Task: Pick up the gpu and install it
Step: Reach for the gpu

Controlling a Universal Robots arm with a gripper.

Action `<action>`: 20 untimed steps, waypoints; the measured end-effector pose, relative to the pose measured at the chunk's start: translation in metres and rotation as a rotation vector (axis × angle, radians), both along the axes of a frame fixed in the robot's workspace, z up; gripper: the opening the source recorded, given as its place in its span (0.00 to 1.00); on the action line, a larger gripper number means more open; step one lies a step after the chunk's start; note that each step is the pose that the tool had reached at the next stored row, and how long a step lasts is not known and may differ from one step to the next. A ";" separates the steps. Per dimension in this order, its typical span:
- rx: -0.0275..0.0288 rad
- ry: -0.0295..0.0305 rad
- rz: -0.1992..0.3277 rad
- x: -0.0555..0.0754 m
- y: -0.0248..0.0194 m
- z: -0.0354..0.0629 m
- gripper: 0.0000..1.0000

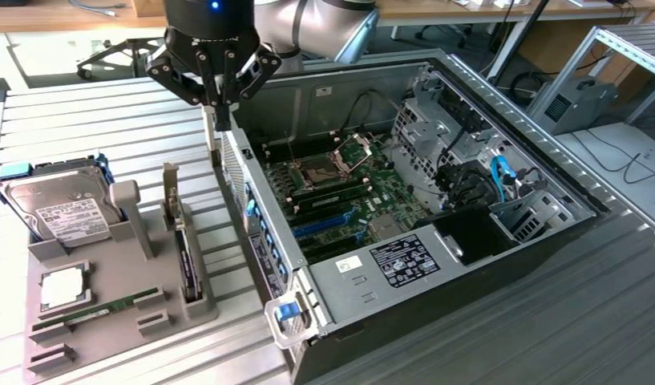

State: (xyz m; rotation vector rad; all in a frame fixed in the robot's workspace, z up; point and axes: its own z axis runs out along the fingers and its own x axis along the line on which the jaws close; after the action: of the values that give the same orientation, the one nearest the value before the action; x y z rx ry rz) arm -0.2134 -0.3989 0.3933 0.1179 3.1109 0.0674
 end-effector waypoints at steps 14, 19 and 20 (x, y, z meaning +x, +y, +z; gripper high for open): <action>0.0000 0.0000 0.000 -0.006 0.0000 0.0000 0.11; 0.0000 -0.0001 0.000 -0.008 0.0000 0.0000 0.11; 0.0000 0.0000 0.000 -0.008 0.0000 0.0000 0.11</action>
State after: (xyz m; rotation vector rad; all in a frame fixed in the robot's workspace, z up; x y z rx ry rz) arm -0.2218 -0.3989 0.3933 0.1179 3.1109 0.0675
